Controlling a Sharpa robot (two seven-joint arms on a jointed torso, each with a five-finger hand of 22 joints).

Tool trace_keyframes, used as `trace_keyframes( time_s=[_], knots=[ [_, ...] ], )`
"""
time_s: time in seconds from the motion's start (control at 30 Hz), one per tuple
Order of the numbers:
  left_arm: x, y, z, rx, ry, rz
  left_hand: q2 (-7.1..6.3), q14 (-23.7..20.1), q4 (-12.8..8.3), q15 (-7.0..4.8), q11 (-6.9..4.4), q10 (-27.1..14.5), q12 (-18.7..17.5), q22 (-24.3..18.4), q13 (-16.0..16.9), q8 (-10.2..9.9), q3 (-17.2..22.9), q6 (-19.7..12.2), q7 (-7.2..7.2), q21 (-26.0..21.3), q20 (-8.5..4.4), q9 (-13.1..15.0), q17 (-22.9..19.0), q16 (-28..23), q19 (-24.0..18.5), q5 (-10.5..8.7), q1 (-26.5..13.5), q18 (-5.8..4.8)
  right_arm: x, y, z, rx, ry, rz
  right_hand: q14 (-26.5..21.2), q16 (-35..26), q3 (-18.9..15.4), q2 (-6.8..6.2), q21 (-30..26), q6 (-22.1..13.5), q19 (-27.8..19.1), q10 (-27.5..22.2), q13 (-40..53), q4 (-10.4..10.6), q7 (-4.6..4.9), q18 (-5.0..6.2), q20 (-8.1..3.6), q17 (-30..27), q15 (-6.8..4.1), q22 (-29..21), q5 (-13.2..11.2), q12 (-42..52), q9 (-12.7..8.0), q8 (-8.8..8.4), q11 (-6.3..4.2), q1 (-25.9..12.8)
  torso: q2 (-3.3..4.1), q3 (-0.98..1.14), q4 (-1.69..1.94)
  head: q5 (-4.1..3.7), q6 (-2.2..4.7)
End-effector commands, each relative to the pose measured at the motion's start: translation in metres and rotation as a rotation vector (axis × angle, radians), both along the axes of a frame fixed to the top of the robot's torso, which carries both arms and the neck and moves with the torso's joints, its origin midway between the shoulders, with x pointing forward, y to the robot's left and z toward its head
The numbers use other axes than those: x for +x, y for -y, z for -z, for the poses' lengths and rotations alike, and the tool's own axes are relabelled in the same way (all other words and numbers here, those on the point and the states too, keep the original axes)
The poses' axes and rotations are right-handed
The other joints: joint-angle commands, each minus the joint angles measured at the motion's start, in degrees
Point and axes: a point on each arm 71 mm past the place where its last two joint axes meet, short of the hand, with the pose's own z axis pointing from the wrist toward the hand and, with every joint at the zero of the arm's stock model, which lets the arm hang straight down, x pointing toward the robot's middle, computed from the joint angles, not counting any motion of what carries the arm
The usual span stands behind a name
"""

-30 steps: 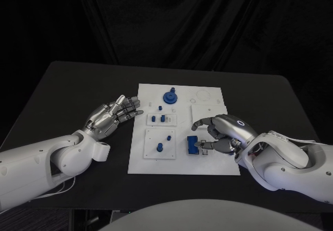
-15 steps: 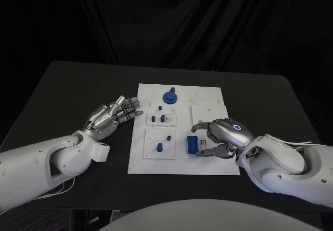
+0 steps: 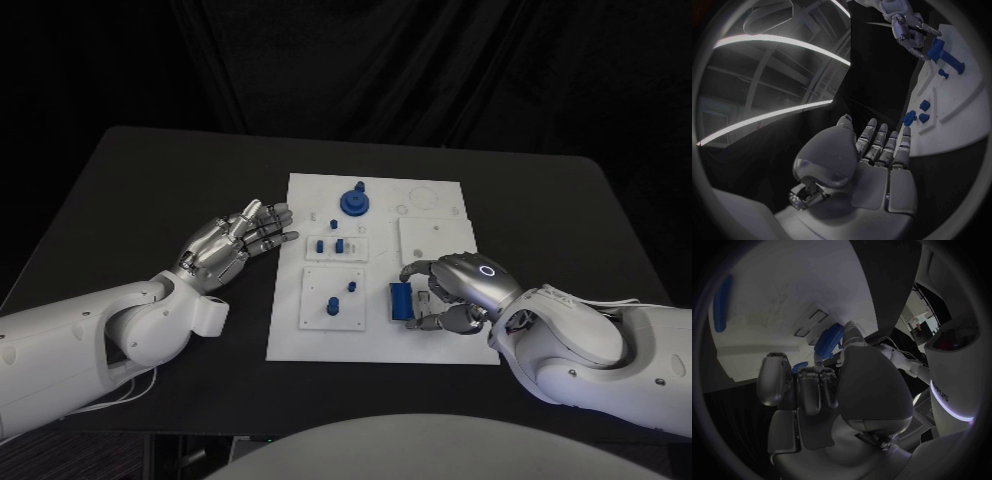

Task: Assemble the parts on the task board

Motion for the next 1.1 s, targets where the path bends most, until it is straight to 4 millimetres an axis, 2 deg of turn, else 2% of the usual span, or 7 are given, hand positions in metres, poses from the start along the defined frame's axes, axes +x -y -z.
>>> trace_keyframes(
  time_s=[0.03, 0.2, 0.63, 0.7, 0.73, 0.83, 1.1],
  knots=[
    [-0.0012, 0.0014, 0.0, -0.014, 0.0, 0.016, -0.03, 0.04, -0.06, 0.28, 0.48, -0.06, -0.09, 0.01, 0.05, 0.21, 0.43, -0.4, 3.69, 0.11, 0.08, -0.03, 0.08, 0.31, -0.15, 0.23, 0.64, -0.47, 0.0007, 0.0009, 0.0013, -0.021, 0.013, 0.02, 5.85, -0.12, 0.35, 0.7, -0.52, -0.47, -0.4, 5.86, 15.09, 0.0, 0.26, 0.41, 0.14, 14.46, 0.28, 9.63, 0.57, 0.16, -0.12, 0.81, 0.48, 0.07, -0.02, -0.01, 0.02, -0.04, 0.0],
    [-0.0013, 0.0017, 0.0003, -0.014, -0.002, 0.019, -0.03, 0.04, -0.06, 0.28, 0.48, -0.06, -0.09, 0.01, 0.05, 0.21, 0.43, -0.4, 3.69, 0.11, 0.08, -0.03, 0.08, 0.31, -0.15, 0.23, 0.64, -0.47, 0.0015, -0.0002, 0.0018, -0.017, 0.02, 0.019, 5.71, -0.35, 0.88, 1.48, -1.21, -0.85, -0.64, 5.86, 15.09, -0.08, 0.31, 0.54, 0.23, 13.94, 0.35, 9.46, 2.41, 0.16, -0.23, 2.64, 0.54, 0.68, -0.02, 0.0, 0.02, -0.02, 0.0],
    [-0.0014, 0.002, 0.0008, -0.013, -0.006, 0.024, -0.02, 0.04, -0.05, 0.31, 0.52, -0.06, -0.08, 0.01, 0.05, 0.22, 0.48, -0.37, 3.71, 0.11, 0.09, -0.03, 0.09, 0.35, -0.15, 0.26, 0.66, -0.5, 0.0023, -0.004, 0.002, 0.008, 0.037, 0.011, 5.59, -0.54, 2.0, 3.52, -2.26, -1.84, -0.86, 5.86, 15.09, -0.33, 0.36, 0.7, 0.31, 13.51, 0.41, 9.28, 9.95, 0.16, -0.93, 8.33, 0.59, 3.01, -0.03, -0.02, 0.02, 0.05, 0.0],
    [-0.0014, 0.0018, 0.0009, -0.013, -0.007, 0.024, 0.0, 0.05, -0.03, 0.35, 0.58, -0.04, -0.06, 0.01, 0.05, 0.24, 0.53, -0.32, 3.76, 0.12, 0.09, -0.02, 0.09, 0.39, -0.13, 0.29, 0.68, -0.53, 0.002, -0.0044, 0.0017, 0.013, 0.04, 0.009, 5.61, -0.52, 2.14, 4.66, -2.25, -1.32, -0.79, 5.86, 15.09, -0.33, 0.32, 0.69, 0.28, 13.57, 0.37, 9.31, 15.97, 0.16, -1.01, 10.13, 0.56, 1.58, -0.01, -0.01, 0.03, -0.01, 0.0],
    [-0.0014, 0.0017, 0.001, -0.012, -0.008, 0.024, 0.0, 0.05, -0.03, 0.35, 0.58, -0.04, -0.06, 0.01, 0.05, 0.24, 0.53, -0.32, 3.76, 0.12, 0.09, -0.02, 0.09, 0.39, -0.13, 0.29, 0.68, -0.53, 0.0018, -0.0045, 0.0016, 0.015, 0.041, 0.008, 5.61, -0.52, 2.14, 4.73, -2.21, -1.38, -0.76, 5.86, 15.09, -0.29, 0.31, 0.68, 0.27, 13.57, 0.36, 9.33, 16.48, 0.16, -1.09, 10.42, 0.55, 1.41, -0.01, -0.01, 0.01, 0.02, 0.0],
    [-0.0014, 0.0016, 0.0012, -0.012, -0.008, 0.024, 0.0, 0.05, -0.03, 0.35, 0.58, -0.04, -0.06, 0.01, 0.05, 0.24, 0.53, -0.32, 3.76, 0.12, 0.09, -0.02, 0.09, 0.39, -0.13, 0.29, 0.68, -0.53, 0.0012, -0.005, 0.0012, 0.019, 0.042, 0.005, 5.57, -0.59, 2.05, 5.47, -2.51, -1.6, -0.78, 5.86, 15.09, -0.21, 0.22, 0.73, 0.23, 13.41, 0.29, 9.27, 21.86, 0.16, -1.77, 11.94, 0.47, -1.21, -0.04, -0.01, 0.0, 0.1, 0.0],
    [-0.0014, 0.0018, 0.0016, -0.011, -0.012, 0.027, 0.0, 0.05, -0.03, 0.35, 0.58, -0.04, -0.06, 0.01, 0.05, 0.24, 0.53, -0.32, 3.76, 0.12, 0.09, -0.02, 0.09, 0.39, -0.13, 0.29, 0.68, -0.53, -0.0007, -0.0048, 0.0004, 0.019, 0.039, 0.003, 5.55, -0.64, 2.91, 6.07, -2.77, -1.5, -0.75, 5.86, 15.09, -0.22, 0.01, 0.76, 0.07, 13.31, 0.12, 9.25, 30.43, 0.16, -3.54, 13.72, 0.25, -3.94, 0.0, 0.02, 0.0, 0.05, 0.0]
  ],
)
